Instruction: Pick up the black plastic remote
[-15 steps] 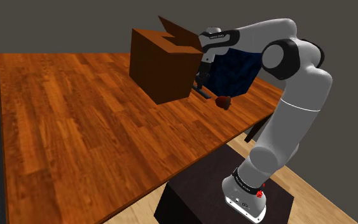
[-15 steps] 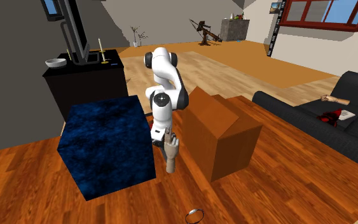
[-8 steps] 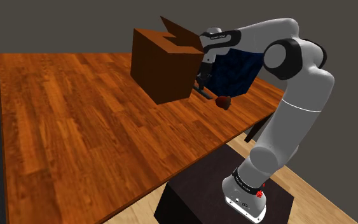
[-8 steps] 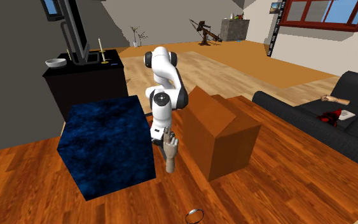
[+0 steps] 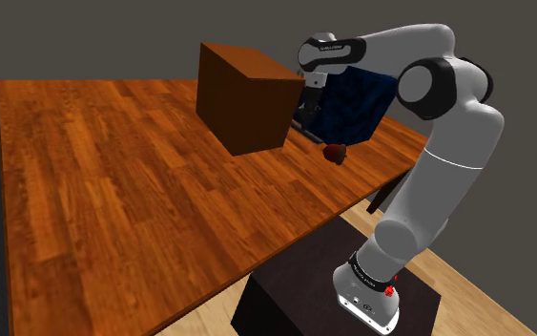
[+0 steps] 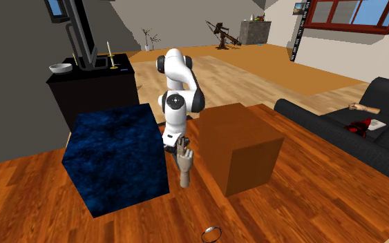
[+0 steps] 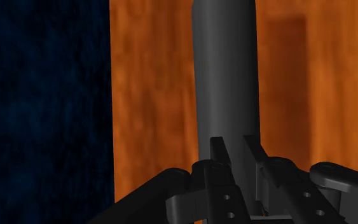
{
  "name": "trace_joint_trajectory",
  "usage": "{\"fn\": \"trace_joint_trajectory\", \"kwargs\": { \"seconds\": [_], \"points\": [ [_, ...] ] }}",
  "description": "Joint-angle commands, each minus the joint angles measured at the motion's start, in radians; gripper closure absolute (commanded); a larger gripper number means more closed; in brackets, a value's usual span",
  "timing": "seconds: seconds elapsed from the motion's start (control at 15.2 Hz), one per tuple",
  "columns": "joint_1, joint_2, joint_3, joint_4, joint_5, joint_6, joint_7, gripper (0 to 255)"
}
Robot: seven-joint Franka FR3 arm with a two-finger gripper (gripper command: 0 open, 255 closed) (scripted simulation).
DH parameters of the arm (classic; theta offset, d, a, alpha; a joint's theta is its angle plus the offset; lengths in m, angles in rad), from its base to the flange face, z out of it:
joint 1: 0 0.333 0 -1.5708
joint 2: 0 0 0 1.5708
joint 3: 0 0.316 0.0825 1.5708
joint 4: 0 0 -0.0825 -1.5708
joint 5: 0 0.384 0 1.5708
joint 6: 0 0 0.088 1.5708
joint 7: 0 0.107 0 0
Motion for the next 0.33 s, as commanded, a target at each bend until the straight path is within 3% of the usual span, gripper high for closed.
{"fn": "trace_joint_trajectory", "kwargs": {
  "seconds": [0.0, 0.26],
  "points": [
    [-0.007, -0.005, -0.007, 0.036, -0.003, -0.028, -0.001, 255],
    [-0.008, -0.009, -0.006, 0.06, -0.004, -0.056, -0.001, 255]
  ]
}}
